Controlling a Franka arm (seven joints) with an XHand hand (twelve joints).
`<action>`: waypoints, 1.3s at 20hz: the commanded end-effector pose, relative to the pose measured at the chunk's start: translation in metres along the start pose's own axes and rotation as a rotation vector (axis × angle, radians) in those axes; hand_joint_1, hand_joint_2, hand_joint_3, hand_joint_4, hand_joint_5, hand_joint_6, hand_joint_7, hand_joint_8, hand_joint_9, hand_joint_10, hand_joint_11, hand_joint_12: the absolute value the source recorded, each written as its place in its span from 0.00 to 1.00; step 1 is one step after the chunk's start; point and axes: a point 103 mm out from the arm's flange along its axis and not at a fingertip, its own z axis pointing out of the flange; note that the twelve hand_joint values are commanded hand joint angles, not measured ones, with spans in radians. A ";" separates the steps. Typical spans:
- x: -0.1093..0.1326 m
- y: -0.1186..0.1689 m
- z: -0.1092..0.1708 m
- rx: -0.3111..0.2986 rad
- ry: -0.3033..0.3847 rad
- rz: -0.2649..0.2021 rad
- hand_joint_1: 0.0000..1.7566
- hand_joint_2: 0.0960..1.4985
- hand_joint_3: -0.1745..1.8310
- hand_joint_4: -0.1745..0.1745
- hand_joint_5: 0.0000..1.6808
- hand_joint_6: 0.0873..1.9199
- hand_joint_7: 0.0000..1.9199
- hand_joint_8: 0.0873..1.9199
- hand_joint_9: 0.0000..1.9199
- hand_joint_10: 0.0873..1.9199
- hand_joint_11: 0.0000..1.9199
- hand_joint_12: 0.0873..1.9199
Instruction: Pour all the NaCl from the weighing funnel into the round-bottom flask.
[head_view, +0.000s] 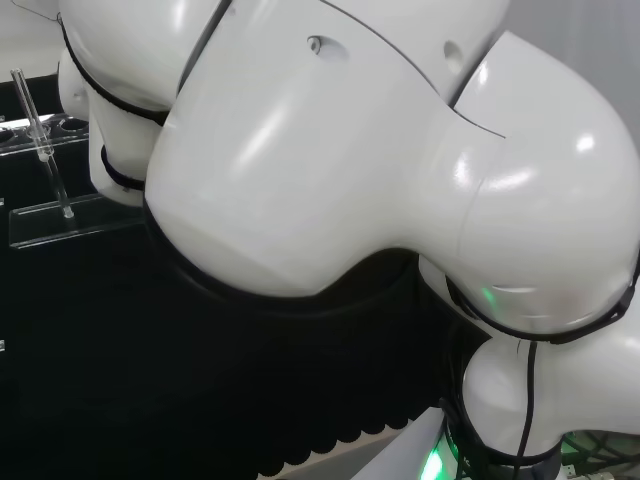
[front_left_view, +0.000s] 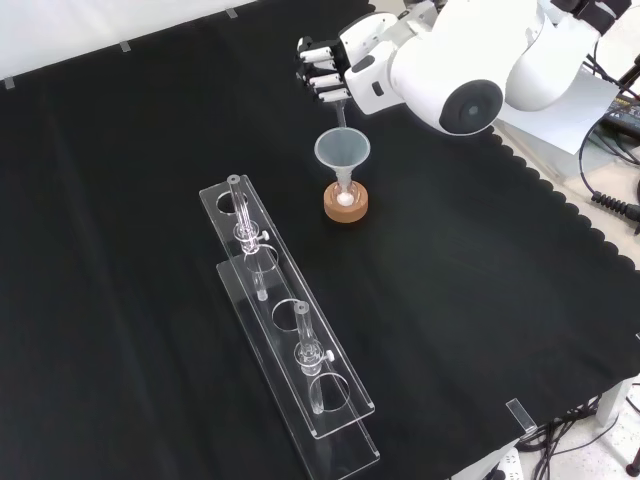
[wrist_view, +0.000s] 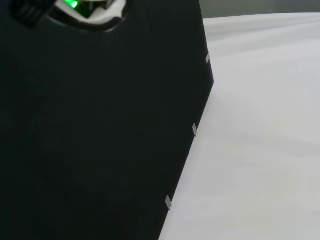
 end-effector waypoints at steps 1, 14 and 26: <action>-0.001 0.002 0.004 -0.003 0.028 -0.002 0.60 0.43 0.47 1.00 0.64 0.54 0.38 0.29 0.58 0.17 0.41 0.54; -0.006 0.007 0.028 -0.040 0.231 -0.011 0.60 0.43 0.47 1.00 0.64 0.54 0.38 0.29 0.58 0.16 0.41 0.54; -0.017 0.015 0.057 -0.027 0.472 -0.007 0.60 0.43 0.47 1.00 0.64 0.54 0.38 0.29 0.58 0.16 0.41 0.54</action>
